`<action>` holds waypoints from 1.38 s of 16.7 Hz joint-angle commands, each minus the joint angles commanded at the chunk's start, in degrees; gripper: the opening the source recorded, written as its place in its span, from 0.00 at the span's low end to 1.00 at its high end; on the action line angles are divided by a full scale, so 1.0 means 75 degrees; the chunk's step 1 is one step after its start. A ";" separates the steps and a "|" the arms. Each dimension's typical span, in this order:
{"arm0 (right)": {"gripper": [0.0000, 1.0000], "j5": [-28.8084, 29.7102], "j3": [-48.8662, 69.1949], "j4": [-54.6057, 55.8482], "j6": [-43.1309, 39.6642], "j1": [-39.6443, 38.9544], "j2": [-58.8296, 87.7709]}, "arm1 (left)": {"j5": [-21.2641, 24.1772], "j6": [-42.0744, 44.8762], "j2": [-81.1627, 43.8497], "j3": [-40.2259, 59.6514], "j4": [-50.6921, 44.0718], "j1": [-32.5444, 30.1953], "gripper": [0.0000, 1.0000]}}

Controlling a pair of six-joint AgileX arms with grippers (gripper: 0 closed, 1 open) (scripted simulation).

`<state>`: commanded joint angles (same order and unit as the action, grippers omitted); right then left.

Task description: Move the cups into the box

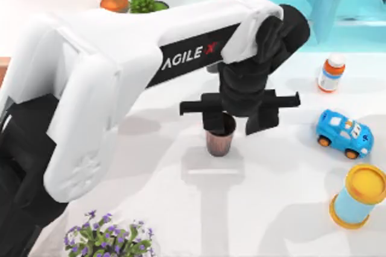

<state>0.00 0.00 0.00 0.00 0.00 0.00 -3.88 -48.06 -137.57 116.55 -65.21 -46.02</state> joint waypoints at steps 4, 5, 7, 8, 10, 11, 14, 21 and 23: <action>1.00 0.0000 0.0000 0.0000 0.0000 0.0000 0.0000 | 0.0000 0.0000 0.0000 0.0000 0.0000 0.0000 0.00; 1.00 0.0000 0.0000 0.0000 0.0000 0.0000 0.0000 | 0.0000 0.0000 0.0000 0.0000 0.0000 0.0000 0.00; 1.00 0.0000 0.0000 0.0000 0.0000 0.0000 0.0000 | 0.0000 0.0000 0.0000 0.0000 0.0000 0.0000 0.00; 1.00 0.0000 0.0000 0.0000 0.0000 0.0000 0.0000 | 0.0000 0.0000 0.0000 0.0000 0.0000 0.0000 0.00; 1.00 0.0000 0.0000 0.0000 0.0000 0.0000 0.0000 | 0.0000 0.0000 0.0000 0.0000 0.0000 0.0000 0.00; 1.00 0.0000 0.0000 0.0000 0.0000 0.0000 0.0000 | 0.0000 0.0000 0.0000 0.0000 0.0000 0.0000 0.00; 1.00 0.0000 0.0000 0.0000 0.0000 0.0000 0.0000 | 0.0005 0.0068 0.0126 -0.0075 -0.0086 0.0077 0.00; 1.00 0.0000 0.0000 0.0000 0.0000 0.0000 0.0000 | 0.0054 0.1129 0.2164 -0.0906 -0.1179 0.1130 0.00; 1.00 0.0000 0.0000 0.0000 0.0000 0.0000 0.0000 | 0.0067 0.1297 0.2433 -0.1002 -0.1346 0.1292 0.00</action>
<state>0.00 0.00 0.00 0.00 0.00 0.00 -3.37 -38.33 -119.33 109.04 -75.30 -36.33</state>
